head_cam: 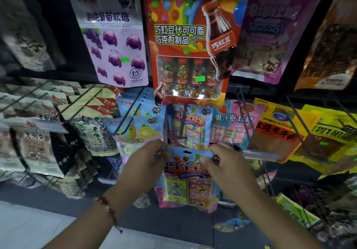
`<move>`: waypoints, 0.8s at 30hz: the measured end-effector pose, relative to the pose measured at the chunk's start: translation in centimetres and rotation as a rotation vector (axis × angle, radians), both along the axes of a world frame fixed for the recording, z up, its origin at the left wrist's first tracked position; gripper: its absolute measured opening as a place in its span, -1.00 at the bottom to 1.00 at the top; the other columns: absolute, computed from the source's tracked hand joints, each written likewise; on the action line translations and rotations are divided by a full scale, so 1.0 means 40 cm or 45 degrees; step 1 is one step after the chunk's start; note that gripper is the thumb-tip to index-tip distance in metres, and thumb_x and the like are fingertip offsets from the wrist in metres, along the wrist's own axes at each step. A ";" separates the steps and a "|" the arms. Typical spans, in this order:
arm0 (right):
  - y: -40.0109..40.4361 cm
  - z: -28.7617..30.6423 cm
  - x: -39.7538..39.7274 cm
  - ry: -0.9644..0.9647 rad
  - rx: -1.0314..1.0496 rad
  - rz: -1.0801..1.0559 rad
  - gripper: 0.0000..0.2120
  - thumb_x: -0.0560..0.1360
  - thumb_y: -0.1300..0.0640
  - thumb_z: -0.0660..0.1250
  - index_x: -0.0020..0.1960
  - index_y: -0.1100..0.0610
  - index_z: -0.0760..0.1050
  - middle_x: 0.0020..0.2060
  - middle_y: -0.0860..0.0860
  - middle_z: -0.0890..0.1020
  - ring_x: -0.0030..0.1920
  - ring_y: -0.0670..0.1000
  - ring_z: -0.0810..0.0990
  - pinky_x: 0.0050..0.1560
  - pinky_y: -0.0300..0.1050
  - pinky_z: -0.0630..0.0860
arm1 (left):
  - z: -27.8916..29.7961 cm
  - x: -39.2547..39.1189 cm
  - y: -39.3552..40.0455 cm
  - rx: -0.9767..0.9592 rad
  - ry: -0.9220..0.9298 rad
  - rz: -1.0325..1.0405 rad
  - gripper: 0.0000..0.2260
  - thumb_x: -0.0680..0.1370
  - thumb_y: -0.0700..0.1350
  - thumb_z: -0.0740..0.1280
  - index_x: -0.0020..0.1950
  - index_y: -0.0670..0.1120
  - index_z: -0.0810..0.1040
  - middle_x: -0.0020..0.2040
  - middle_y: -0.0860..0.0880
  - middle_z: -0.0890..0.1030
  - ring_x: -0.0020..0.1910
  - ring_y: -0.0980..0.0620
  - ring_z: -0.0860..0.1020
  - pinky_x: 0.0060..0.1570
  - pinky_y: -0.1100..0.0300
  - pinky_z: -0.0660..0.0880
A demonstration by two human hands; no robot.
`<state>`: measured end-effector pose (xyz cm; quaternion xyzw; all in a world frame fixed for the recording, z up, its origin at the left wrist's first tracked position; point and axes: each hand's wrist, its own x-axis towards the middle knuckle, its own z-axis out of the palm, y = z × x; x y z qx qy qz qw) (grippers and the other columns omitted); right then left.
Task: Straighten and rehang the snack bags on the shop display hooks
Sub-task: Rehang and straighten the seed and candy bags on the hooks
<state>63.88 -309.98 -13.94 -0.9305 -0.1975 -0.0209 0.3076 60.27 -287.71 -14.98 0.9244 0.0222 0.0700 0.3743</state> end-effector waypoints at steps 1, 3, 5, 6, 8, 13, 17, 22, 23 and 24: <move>0.016 0.006 0.003 0.014 -0.002 -0.008 -0.75 0.61 -0.02 0.24 0.21 0.09 0.48 0.07 -0.03 0.51 -0.11 -0.01 0.51 -0.10 -0.05 0.44 | -0.001 0.005 0.011 -0.001 -0.005 -0.001 -0.88 0.65 0.00 0.22 0.03 0.02 0.53 -0.09 0.09 0.55 -0.20 0.15 0.51 -0.30 0.25 0.36; 0.040 0.011 0.017 -0.008 0.004 -0.024 -0.83 0.60 -0.01 0.26 0.02 0.09 0.46 -0.09 -0.04 0.47 -0.21 -0.03 0.48 -0.19 -0.02 0.39 | -0.002 0.019 0.029 -0.009 -0.025 -0.017 -0.89 0.66 -0.02 0.22 0.05 0.02 0.53 -0.08 0.12 0.55 -0.22 0.20 0.50 -0.32 0.32 0.33; 0.057 0.012 0.031 -0.016 0.035 -0.057 -0.85 0.58 0.01 0.29 -0.10 0.03 0.38 -0.21 -0.09 0.39 -0.31 -0.08 0.41 -0.29 -0.12 0.32 | -0.001 0.038 0.043 -0.024 -0.057 -0.034 -0.91 0.66 -0.03 0.23 0.00 0.03 0.51 -0.19 0.14 0.51 -0.29 0.26 0.48 -0.37 0.37 0.27; 0.065 0.013 0.038 -0.020 0.054 -0.070 -0.85 0.57 0.02 0.30 -0.11 0.02 0.37 -0.22 -0.10 0.38 -0.31 -0.09 0.41 -0.28 -0.16 0.33 | -0.001 0.048 0.049 -0.016 -0.079 -0.039 -0.91 0.65 -0.04 0.23 -0.04 0.05 0.48 -0.26 0.13 0.47 -0.33 0.26 0.46 -0.39 0.37 0.23; 0.078 0.016 0.048 -0.002 0.062 -0.101 -0.88 0.57 0.04 0.31 -0.08 0.06 0.42 -0.16 -0.09 0.42 -0.24 -0.02 0.47 -0.20 -0.08 0.42 | -0.006 0.070 0.059 0.013 -0.101 -0.041 -0.90 0.65 -0.05 0.24 -0.06 0.05 0.45 -0.30 0.10 0.41 -0.37 0.18 0.42 -0.35 0.30 0.22; 0.093 0.014 0.081 -0.005 0.014 -0.214 -0.82 0.56 0.05 0.32 0.01 0.18 0.51 -0.08 0.00 0.49 -0.19 0.06 0.52 -0.18 -0.05 0.43 | -0.007 0.124 0.073 0.054 -0.143 -0.099 -0.89 0.66 -0.01 0.22 0.02 0.01 0.50 -0.22 0.06 0.47 -0.30 0.11 0.44 -0.35 0.16 0.32; 0.094 0.006 0.113 0.026 -0.003 -0.314 -0.73 0.57 0.03 0.32 0.18 0.18 0.54 0.12 0.06 0.54 0.00 0.11 0.56 0.02 -0.03 0.51 | -0.014 0.167 0.072 0.103 -0.146 -0.144 -0.83 0.67 0.02 0.19 0.13 0.01 0.53 -0.22 0.14 0.47 -0.30 0.20 0.43 -0.33 0.28 0.30; 0.113 0.012 0.153 0.031 -0.006 -0.419 -0.70 0.58 0.08 0.28 0.25 0.18 0.52 0.13 0.10 0.53 -0.02 0.10 0.56 0.00 -0.01 0.51 | -0.025 0.233 0.066 0.201 -0.103 -0.146 -0.76 0.68 0.05 0.13 0.21 -0.01 0.50 -0.27 0.09 0.40 -0.35 0.09 0.44 -0.38 0.19 0.29; 0.118 0.012 0.159 0.022 -0.007 -0.434 -0.71 0.58 0.08 0.28 0.23 0.20 0.53 0.06 0.10 0.53 -0.10 0.10 0.56 -0.07 -0.01 0.52 | -0.025 0.243 0.067 0.227 -0.126 -0.144 -0.75 0.68 0.06 0.13 0.22 0.00 0.50 -0.22 0.07 0.48 -0.32 0.06 0.48 -0.37 0.18 0.34; 0.122 0.011 0.166 0.009 -0.010 -0.445 -0.73 0.57 0.08 0.28 0.19 0.20 0.54 -0.01 0.09 0.52 -0.17 0.08 0.55 -0.14 -0.03 0.50 | -0.027 0.253 0.068 0.243 -0.157 -0.142 -0.74 0.68 0.07 0.12 0.23 0.00 0.51 -0.13 0.04 0.56 -0.25 0.03 0.52 -0.33 0.16 0.40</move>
